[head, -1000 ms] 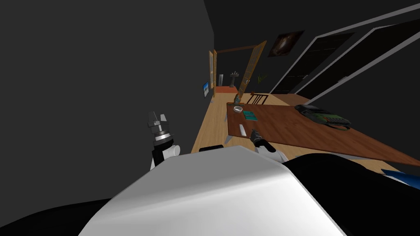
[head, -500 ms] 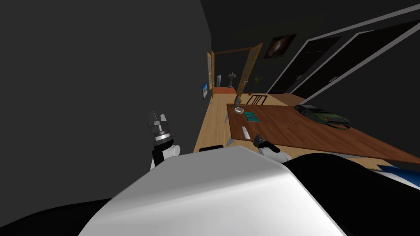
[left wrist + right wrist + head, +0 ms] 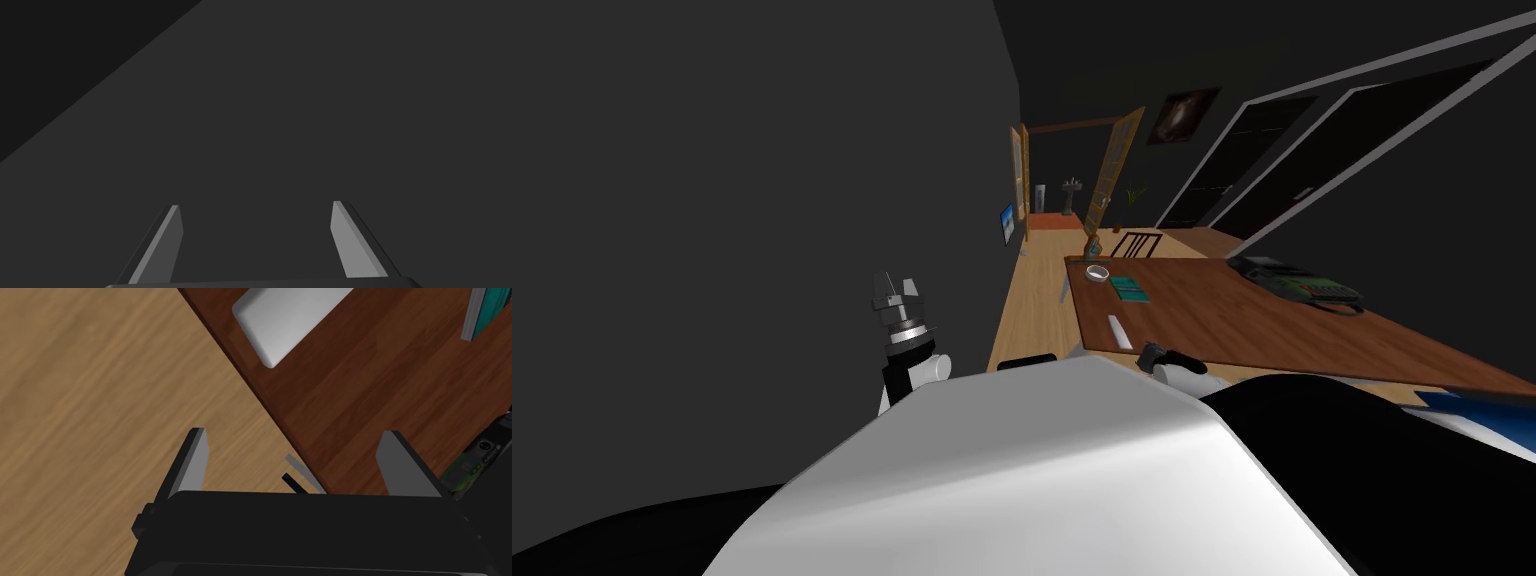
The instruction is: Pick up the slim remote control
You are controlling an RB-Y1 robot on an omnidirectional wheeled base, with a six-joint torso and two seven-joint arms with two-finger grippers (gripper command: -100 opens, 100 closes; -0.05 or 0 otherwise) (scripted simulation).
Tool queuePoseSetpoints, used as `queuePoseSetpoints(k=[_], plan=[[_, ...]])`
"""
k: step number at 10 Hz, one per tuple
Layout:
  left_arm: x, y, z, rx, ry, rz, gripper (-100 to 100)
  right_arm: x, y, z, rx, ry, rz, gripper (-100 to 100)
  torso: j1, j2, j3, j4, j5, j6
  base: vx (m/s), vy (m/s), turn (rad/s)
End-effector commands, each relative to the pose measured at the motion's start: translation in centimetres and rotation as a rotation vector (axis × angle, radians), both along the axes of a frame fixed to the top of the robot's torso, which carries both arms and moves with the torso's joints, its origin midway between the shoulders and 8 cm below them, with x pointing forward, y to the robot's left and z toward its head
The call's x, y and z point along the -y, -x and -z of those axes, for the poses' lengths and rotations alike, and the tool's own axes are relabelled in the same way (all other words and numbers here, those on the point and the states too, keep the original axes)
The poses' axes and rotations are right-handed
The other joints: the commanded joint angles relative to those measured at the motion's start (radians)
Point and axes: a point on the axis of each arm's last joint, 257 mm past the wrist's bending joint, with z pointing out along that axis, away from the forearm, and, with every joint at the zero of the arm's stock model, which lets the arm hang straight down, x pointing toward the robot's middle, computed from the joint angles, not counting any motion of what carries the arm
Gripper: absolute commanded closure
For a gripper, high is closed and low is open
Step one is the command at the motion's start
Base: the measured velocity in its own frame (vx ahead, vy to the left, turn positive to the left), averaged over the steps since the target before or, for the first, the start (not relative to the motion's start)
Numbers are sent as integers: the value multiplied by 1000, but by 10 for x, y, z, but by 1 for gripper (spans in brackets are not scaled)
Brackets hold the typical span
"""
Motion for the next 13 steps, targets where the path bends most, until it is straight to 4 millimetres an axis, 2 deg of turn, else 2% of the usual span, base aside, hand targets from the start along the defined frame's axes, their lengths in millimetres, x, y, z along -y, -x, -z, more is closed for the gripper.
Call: queuePoseSetpoints(k=[1,2,3,4,5,6,7,9,10,13], plan=[[0,0,0,0,0,0,0,3,13,7,-26,-35,43,-100,0,0,0,0,0,0,137,39,-58],[0,0,0,0,0,0,0,10,29,14,-45,-80,110,-100,0,1,1,0,0,-1,167,63,-111],[0,0,0,0,0,0,0,9,32,16,-57,-86,114,-100,2,0,0,0,0,0,152,24,-70],[0,0,0,0,0,0,0,14,48,23,-77,-133,182,-100,-1,1,0,0,0,-1,185,25,-114],[0,0,0,0,0,0,0,13,49,23,-84,-136,185,-100,-1,-1,0,0,0,0,153,23,-55],[0,0,0,0,0,0,0,16,64,29,-101,-182,252,-100,-1,0,0,0,0,-1,179,7,-96],[0,0,0,0,0,0,0,16,65,30,-107,-185,254,-100,-2,-1,0,0,0,0,148,11,-65],[0,0,0,0,0,0,0,20,90,39,-136,-266,378,-100,-2,0,0,0,-1,0,215,13,-150],[0,0,0,0,0,0,0,18,92,40,-142,-278,385,-100,-3,-4,-2,-1,-1,0,191,-6,-49],[0,0,0,0,0,0,0,16,117,50,-171,-398,557,-100,-4,-5,-3,-1,-1,-1,227,-13,-135]])
